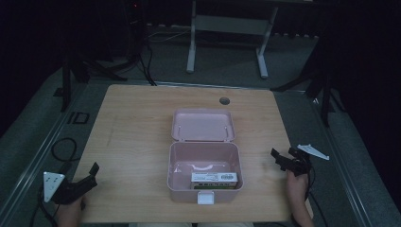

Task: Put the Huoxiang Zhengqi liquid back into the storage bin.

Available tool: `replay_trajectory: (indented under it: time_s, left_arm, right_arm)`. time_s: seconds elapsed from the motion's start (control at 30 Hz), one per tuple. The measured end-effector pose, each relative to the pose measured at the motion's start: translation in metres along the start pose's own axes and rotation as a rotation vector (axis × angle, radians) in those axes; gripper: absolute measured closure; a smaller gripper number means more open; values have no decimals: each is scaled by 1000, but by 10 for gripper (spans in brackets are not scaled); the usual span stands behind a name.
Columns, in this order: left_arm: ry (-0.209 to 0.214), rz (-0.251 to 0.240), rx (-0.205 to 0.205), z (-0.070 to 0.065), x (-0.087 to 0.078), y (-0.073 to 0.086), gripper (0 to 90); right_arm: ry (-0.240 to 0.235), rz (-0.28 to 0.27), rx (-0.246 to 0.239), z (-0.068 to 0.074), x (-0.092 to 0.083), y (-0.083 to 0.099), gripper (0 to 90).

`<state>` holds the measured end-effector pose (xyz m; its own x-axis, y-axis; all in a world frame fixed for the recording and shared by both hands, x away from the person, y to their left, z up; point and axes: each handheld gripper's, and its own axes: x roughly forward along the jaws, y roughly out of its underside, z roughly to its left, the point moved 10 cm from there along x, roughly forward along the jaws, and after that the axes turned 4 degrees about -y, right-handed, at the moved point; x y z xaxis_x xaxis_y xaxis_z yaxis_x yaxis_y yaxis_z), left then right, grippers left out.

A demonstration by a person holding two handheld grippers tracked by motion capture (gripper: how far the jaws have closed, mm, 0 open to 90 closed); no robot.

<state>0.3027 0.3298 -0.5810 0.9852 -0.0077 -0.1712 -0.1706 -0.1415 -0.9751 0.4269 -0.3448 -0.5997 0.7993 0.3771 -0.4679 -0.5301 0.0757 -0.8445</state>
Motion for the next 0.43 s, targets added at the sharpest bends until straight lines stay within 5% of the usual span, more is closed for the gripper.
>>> replay_trajectory:
  time_s: [0.43]
  left_arm:
    - [-1, 0, 1, 0, 0, 0, 11]
  right_arm:
    - [28, 2, 9, -7, 0, 0, 109]
